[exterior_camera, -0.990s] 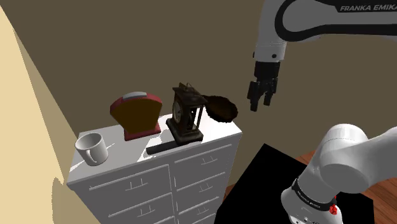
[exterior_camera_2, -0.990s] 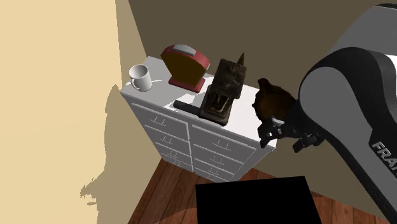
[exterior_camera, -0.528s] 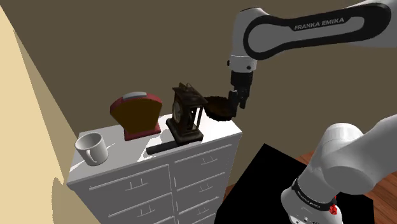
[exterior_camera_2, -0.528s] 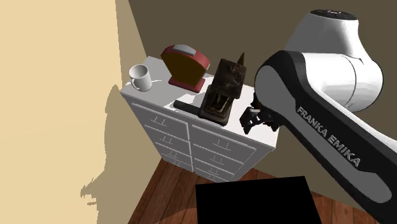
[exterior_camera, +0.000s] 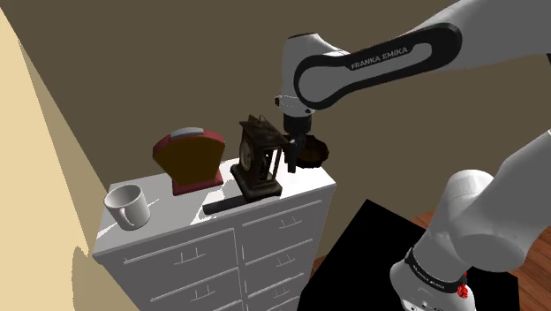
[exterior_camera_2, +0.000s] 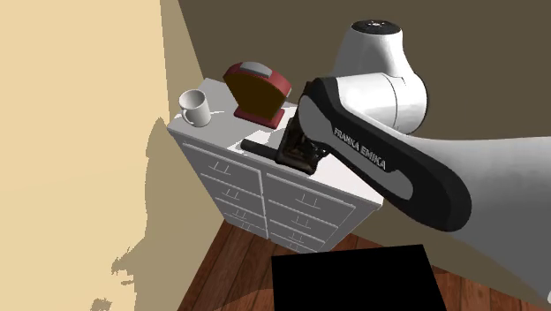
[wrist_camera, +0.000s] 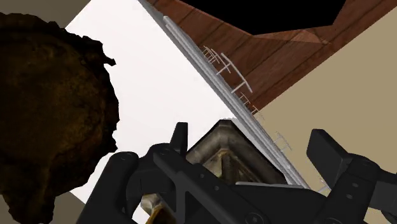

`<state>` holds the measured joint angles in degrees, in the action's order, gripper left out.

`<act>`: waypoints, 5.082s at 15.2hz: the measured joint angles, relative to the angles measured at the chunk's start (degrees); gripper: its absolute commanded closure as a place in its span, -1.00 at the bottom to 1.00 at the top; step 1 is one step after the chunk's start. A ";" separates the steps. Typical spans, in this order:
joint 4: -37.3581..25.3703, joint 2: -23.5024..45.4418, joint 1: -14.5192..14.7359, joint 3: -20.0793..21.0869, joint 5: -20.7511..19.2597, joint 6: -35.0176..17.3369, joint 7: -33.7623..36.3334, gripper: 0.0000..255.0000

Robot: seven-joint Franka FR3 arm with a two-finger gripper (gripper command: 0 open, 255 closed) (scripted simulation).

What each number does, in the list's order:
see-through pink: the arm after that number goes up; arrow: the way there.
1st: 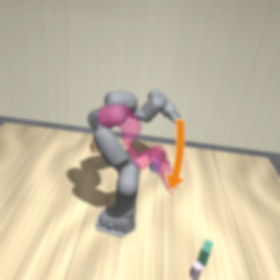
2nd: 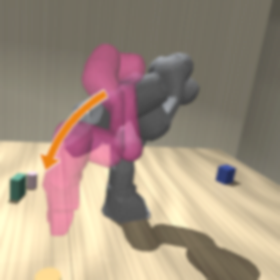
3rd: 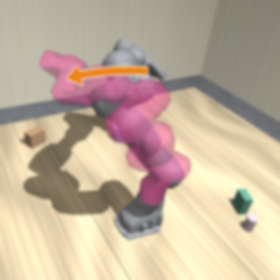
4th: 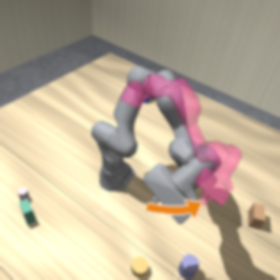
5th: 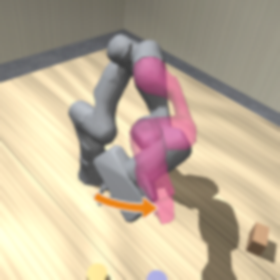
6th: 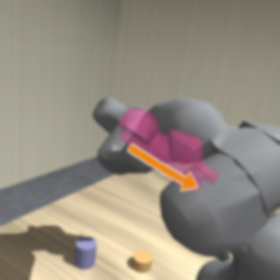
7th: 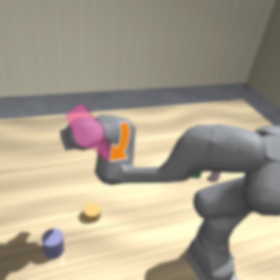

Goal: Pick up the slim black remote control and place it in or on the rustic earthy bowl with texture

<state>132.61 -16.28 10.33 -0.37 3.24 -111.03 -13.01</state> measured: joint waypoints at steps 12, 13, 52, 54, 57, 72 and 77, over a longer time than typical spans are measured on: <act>-13.10 18.43 5.75 4.77 -5.33 -12.62 -12.04 -1.00; -13.86 20.32 6.21 5.26 -5.96 -14.11 -13.17 -1.00; -2.97 17.76 3.72 6.25 1.02 -31.25 -19.79 -1.00; 2.78 14.84 2.57 5.20 5.63 -35.22 -22.53 -1.00; 9.86 11.72 2.05 3.86 12.28 -40.34 -26.47 -1.00; 10.50 16.54 2.60 3.89 15.86 -46.23 -28.95 1.00; 10.15 16.41 2.60 3.87 15.78 -46.39 -28.83 1.00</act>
<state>142.76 0.12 12.93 3.50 19.02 -157.42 -41.84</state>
